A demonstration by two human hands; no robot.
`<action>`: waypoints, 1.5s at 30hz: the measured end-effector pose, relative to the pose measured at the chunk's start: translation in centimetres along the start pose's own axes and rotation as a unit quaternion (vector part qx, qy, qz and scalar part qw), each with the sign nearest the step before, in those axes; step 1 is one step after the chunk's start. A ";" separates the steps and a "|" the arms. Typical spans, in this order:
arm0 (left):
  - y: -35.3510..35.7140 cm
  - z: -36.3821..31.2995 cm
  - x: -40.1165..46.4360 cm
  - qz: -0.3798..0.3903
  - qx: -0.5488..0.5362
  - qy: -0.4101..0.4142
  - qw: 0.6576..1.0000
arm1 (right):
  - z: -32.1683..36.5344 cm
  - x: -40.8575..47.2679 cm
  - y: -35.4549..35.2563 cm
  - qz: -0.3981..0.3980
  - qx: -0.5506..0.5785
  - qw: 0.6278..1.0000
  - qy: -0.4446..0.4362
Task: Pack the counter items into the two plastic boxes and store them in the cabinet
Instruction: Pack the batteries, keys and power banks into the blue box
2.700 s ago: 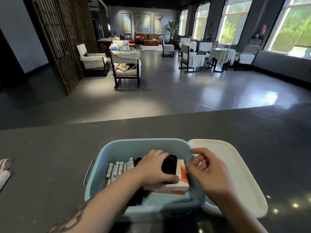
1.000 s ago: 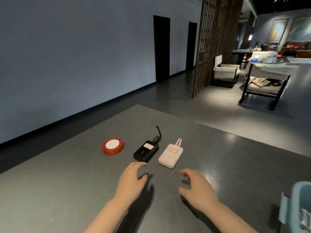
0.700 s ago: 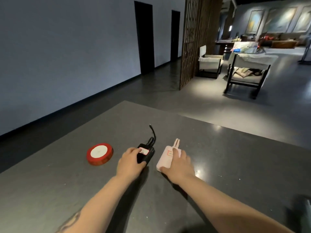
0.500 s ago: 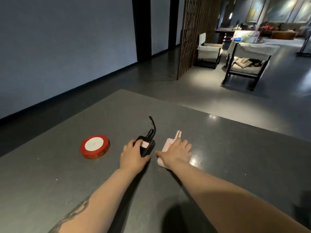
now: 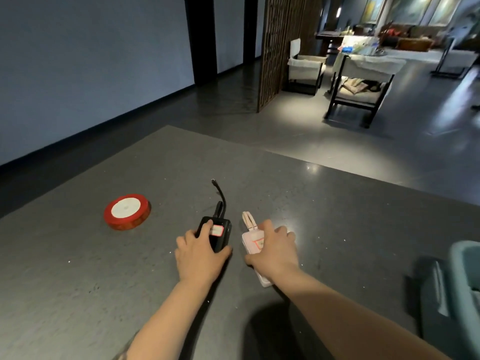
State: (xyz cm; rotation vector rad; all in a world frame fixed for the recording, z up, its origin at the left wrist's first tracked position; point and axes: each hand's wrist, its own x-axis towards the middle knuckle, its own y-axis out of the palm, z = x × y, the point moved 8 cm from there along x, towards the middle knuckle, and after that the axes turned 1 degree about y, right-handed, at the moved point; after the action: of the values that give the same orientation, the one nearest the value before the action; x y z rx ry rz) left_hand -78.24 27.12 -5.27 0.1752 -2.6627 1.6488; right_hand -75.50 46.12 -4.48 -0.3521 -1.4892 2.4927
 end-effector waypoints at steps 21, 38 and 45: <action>-6.4 -25.8 -22.2 -0.007 -0.395 0.249 0.884 | -20.9 -23.7 -30.3 -0.227 0.276 0.931 -0.075; -1.9 -33.4 -25.4 0.005 -0.423 0.251 0.871 | -33.0 -20.8 -26.9 0.111 0.070 0.987 -0.097; -1.4 -32.8 -25.5 0.009 -0.403 0.244 0.882 | -32.8 -19.5 -23.1 0.133 0.001 0.980 -0.148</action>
State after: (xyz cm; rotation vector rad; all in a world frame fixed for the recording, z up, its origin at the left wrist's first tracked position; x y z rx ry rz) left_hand -54.52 58.13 9.05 -0.2427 -2.6461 0.3736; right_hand -45.34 78.20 2.67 -0.1974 -1.6419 2.8611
